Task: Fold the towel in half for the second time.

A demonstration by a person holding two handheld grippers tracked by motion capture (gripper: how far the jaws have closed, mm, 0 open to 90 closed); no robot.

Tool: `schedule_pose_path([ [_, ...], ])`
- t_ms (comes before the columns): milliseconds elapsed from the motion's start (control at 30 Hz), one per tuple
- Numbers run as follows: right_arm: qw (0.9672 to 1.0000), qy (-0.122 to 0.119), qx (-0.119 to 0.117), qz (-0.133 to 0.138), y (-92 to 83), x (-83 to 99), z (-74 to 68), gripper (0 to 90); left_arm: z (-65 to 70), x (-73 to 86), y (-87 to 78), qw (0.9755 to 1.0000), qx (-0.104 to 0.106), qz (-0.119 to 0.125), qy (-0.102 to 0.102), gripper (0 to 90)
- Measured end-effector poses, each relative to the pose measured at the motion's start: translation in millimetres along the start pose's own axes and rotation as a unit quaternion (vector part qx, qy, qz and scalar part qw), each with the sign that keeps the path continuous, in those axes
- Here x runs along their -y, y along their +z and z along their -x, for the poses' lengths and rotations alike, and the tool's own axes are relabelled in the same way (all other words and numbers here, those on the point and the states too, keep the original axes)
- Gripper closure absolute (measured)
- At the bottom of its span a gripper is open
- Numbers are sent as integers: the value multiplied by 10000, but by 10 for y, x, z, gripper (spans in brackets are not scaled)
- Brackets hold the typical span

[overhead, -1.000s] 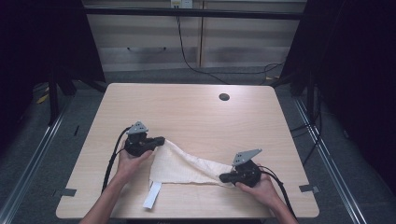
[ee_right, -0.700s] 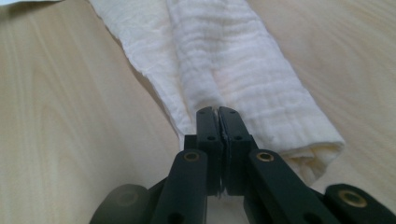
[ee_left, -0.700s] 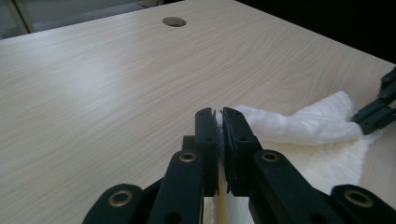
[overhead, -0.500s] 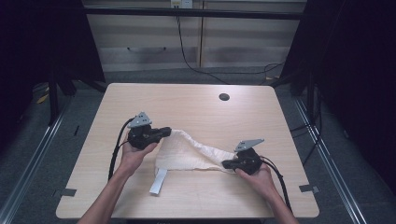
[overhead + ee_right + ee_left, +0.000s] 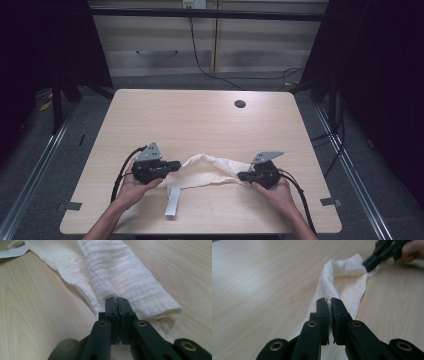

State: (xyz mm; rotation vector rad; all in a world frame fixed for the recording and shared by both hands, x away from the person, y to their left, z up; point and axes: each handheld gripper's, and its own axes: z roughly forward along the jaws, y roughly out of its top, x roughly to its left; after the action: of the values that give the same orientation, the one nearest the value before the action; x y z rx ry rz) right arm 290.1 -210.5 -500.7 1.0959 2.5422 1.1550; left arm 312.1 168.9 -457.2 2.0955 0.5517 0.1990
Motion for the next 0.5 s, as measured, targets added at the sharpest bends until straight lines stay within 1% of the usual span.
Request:
schedule_pose_path([
  [33,10000,-6,-2,8,1,1,2,885,14,29,6,10000,-2,-69,-1,853],
  [167,10000,43,2,13,-1,6,-5,885,80,169,29,9990,166,-416,84,854],
  [200,10000,40,4,15,0,6,-5,885,95,213,36,9985,165,-512,122,854],
  [233,10000,5,25,11,-1,4,-7,885,107,288,40,9980,158,-610,87,854],
  [300,10000,12,52,8,-2,4,-13,885,104,319,34,9977,152,-652,87,854],
  [333,9995,-165,250,52,5,8,-83,886,108,345,27,9975,141,-688,106,854],
  [367,9995,-165,250,52,5,8,-83,886,117,365,26,9972,122,-732,134,854],
  [400,9995,-199,261,27,7,3,-119,886,126,387,31,9970,160,-753,116,854],
  [433,9992,-227,335,17,7,-3,-158,886,139,439,54,9964,144,-826,118,854],
  [500,9992,-225,319,6,-9,-15,-167,886,137,454,57,9965,171,-810,108,854],
])
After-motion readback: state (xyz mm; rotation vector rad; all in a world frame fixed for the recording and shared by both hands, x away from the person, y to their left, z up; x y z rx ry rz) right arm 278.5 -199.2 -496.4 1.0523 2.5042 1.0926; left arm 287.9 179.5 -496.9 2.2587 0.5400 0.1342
